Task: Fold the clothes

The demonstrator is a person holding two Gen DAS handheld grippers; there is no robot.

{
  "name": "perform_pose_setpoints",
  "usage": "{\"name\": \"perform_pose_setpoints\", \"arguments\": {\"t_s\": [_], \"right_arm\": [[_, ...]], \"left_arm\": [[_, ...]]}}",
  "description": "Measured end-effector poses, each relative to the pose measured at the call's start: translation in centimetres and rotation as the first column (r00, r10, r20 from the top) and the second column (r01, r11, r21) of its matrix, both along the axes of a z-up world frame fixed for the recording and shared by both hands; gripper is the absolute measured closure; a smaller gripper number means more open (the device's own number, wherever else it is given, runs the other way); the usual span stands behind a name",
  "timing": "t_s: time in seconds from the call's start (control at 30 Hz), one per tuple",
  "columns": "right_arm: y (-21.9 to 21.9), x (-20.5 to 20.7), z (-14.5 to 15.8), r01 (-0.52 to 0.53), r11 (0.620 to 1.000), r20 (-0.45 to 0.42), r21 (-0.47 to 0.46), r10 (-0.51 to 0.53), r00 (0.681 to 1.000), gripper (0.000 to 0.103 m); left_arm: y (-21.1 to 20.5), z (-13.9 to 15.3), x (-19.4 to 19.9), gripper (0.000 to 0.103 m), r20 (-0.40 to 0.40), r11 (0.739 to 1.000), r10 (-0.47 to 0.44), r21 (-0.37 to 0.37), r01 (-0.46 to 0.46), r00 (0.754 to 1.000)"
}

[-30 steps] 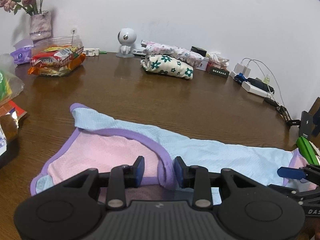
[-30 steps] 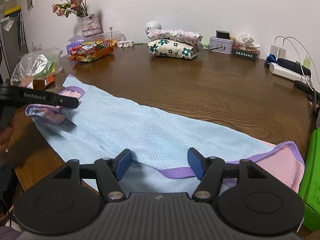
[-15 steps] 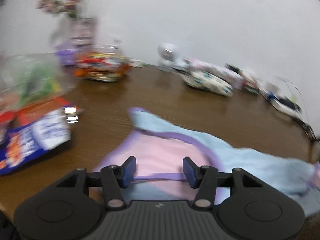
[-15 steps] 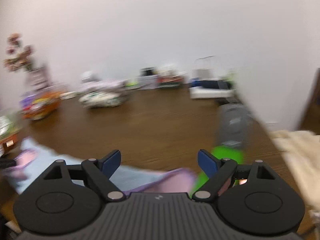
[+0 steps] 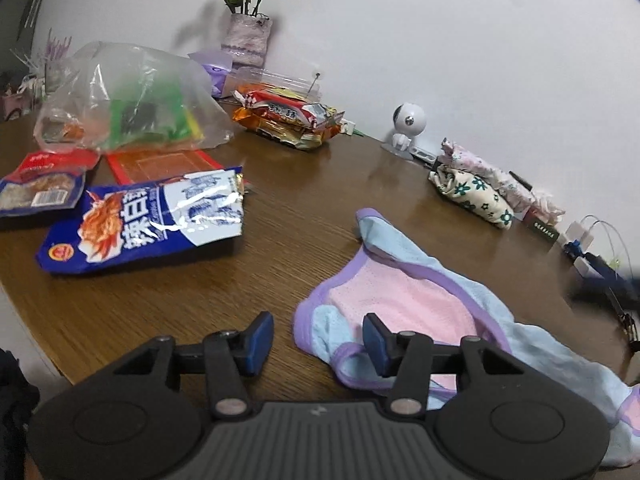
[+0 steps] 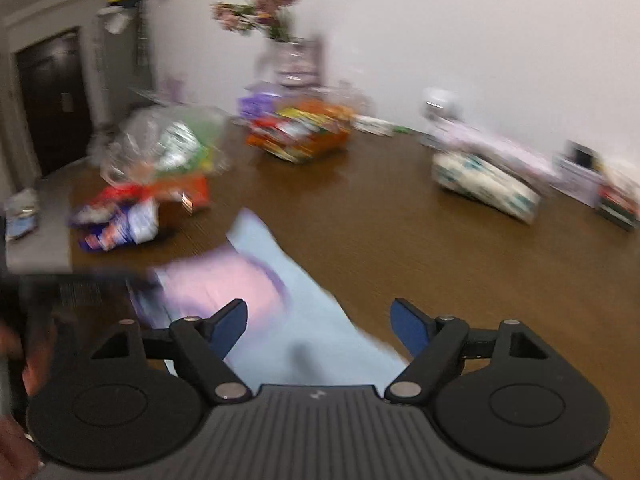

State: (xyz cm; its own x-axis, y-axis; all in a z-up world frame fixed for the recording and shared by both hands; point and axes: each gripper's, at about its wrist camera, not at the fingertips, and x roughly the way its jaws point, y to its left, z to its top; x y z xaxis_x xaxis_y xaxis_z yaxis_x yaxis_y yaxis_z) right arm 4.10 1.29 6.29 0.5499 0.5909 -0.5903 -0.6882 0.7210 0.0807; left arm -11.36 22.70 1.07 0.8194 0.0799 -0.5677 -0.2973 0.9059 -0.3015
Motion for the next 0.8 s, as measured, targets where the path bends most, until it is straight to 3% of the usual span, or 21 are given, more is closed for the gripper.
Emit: {"name": "perform_pose_setpoints", "arguments": {"t_s": [0.03, 0.1, 0.13, 0.27, 0.33, 0.37, 0.4, 0.5, 0.57, 0.67, 0.73, 0.8], "right_arm": [[2.1, 1.6, 0.2, -0.033, 0.999, -0.017, -0.002, 0.033, 0.999, 0.022], [6.2, 4.8, -0.3, -0.081, 0.996, -0.074, -0.026, 0.079, 0.994, 0.024], [7.9, 6.2, -0.9, -0.088, 0.995, -0.112, -0.042, 0.083, 0.990, 0.025], [12.8, 10.0, -3.5, -0.110, 0.990, -0.236, -0.085, 0.088, 0.968, 0.041], [13.1, 10.1, -4.7, -0.113, 0.988, -0.258, -0.107, 0.082, 0.963, 0.068], [13.2, 9.9, -5.1, -0.113, 0.986, -0.267, -0.122, 0.077, 0.961, 0.090], [12.9, 9.7, -5.2, -0.113, 0.985, -0.273, -0.127, 0.075, 0.959, 0.095], [9.1, 8.2, -3.1, -0.116, 0.991, -0.270, -0.062, 0.095, 0.958, 0.096], [4.9, 6.9, -0.9, -0.068, 0.998, -0.230, -0.001, 0.066, 0.971, 0.096], [-2.8, 4.7, 0.9, 0.046, 0.997, -0.220, 0.065, -0.030, 0.975, 0.096], [-7.1, 2.8, 0.8, 0.132, 0.989, -0.227, 0.069, -0.113, 0.967, 0.096], [-10.4, 1.2, 0.0, 0.210, 0.976, -0.238, 0.052, -0.192, 0.952, 0.096]], "left_arm": [[-0.2, 0.0, 0.2, 0.065, 0.001, 1.000, 0.004, -0.021, -0.004, 1.000], [-0.7, -0.2, 0.8, 0.092, 0.005, 0.998, 0.003, -0.058, -0.003, 1.000], [-0.9, -0.3, 1.0, 0.094, 0.008, 0.998, 0.000, -0.065, 0.001, 1.000], [-1.5, -0.4, 0.7, 0.098, 0.046, 0.996, 0.012, -0.086, -0.008, 0.999], [-1.9, 0.3, 0.2, 0.098, 0.093, 0.996, -0.009, -0.092, 0.018, 0.996], [-2.2, 0.8, 0.0, 0.098, 0.116, 0.995, -0.023, -0.093, 0.034, 0.993], [-2.4, 1.3, -0.2, 0.098, 0.138, 0.994, -0.037, -0.093, 0.050, 0.990], [-4.2, 2.7, -0.5, 0.099, 0.203, 0.983, -0.115, -0.118, 0.141, 0.972], [-6.7, 3.3, -0.2, 0.099, 0.254, 0.945, -0.231, -0.170, 0.278, 0.939], [-11.1, 3.1, 1.4, 0.099, 0.310, 0.823, -0.405, -0.287, 0.491, 0.860], [-14.0, 2.1, 2.5, 0.098, 0.306, 0.748, -0.494, -0.328, 0.577, 0.814], [-16.3, 0.9, 3.4, 0.095, 0.266, 0.699, -0.571, -0.338, 0.630, 0.777]]}}
